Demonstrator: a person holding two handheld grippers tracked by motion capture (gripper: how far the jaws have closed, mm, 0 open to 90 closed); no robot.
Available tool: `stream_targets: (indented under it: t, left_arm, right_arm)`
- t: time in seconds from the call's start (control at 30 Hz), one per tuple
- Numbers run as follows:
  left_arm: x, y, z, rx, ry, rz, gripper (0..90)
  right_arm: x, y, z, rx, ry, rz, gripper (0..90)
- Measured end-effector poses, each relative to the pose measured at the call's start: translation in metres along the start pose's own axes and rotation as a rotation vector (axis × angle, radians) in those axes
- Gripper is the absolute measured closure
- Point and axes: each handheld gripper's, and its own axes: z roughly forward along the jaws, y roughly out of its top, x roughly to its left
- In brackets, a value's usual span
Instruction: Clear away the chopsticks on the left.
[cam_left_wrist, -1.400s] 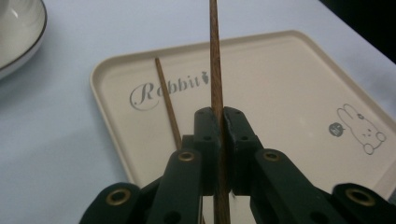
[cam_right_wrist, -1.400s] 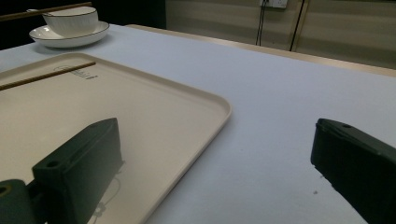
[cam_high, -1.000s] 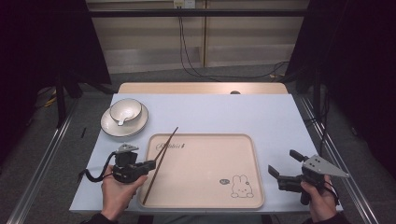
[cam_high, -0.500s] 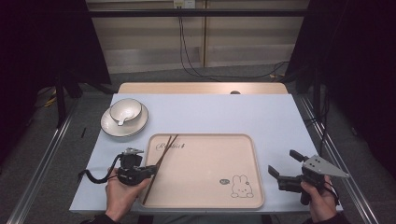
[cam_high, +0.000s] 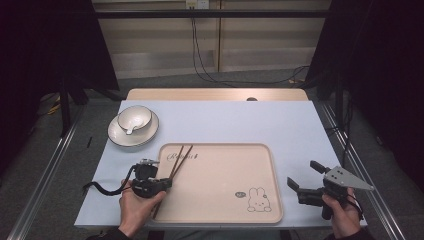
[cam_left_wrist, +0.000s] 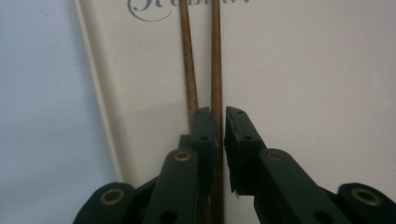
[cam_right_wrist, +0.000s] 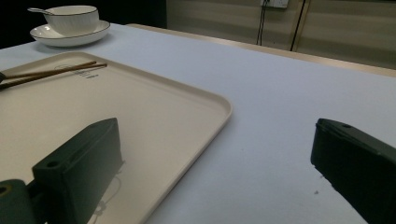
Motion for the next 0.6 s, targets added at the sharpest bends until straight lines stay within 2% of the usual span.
stream_targets:
  t: [0.3,0.37,0.47,0.6]
  left_arm:
    - [-0.0008,-0.0002,0.0026,0.014,-0.014,-0.013,83.8]
    - [-0.0016,-0.0005,0.0037,0.016,-0.023,-0.019,81.2]
    - [-0.0013,-0.0005,0.0037,0.016,-0.035,-0.007,79.2]
    - [-0.0008,0.0010,0.0015,-0.008,-0.055,-0.001,74.9]
  right_arm:
    - [-0.0001,0.0000,0.0000,0.000,0.001,-0.001,1.7]
    - [-0.0001,0.0000,0.0000,0.000,0.001,-0.001,1.7]
    - [0.0001,0.0000,0.0001,-0.001,-0.001,-0.002,1.7]
    - [-0.0001,0.0001,0.0001,-0.001,0.001,-0.002,1.7]
